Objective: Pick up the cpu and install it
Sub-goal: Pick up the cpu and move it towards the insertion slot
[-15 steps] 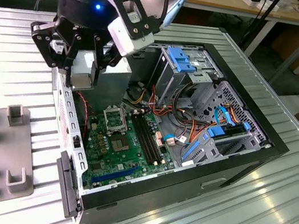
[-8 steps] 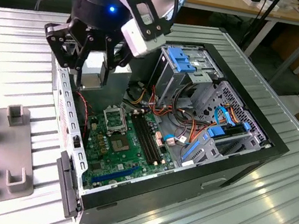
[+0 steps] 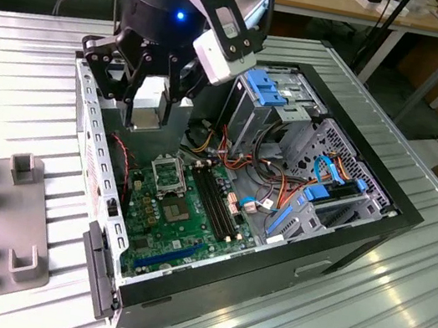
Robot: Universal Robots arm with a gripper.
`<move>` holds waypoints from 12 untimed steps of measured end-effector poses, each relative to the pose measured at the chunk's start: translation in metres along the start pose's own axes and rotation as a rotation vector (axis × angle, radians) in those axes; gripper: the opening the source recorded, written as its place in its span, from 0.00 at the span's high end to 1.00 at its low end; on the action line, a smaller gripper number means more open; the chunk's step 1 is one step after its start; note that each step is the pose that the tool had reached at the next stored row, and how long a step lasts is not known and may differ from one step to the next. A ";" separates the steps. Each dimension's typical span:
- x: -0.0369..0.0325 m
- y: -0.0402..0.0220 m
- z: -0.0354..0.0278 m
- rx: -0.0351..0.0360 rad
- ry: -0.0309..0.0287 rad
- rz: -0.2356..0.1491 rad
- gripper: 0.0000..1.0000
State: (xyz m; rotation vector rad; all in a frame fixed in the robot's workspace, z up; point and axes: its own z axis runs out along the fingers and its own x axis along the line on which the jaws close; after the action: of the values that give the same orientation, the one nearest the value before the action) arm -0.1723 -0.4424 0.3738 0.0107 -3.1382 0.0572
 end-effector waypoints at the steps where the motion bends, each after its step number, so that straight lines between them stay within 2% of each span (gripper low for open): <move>1: 0.0000 0.0000 0.0000 0.0000 0.0000 0.000 0.53; 12: -0.0004 0.0000 0.0000 0.0000 -0.0001 0.000 0.53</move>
State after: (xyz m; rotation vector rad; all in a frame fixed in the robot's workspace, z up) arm -0.1719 -0.4424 0.3738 0.0101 -3.1383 0.0572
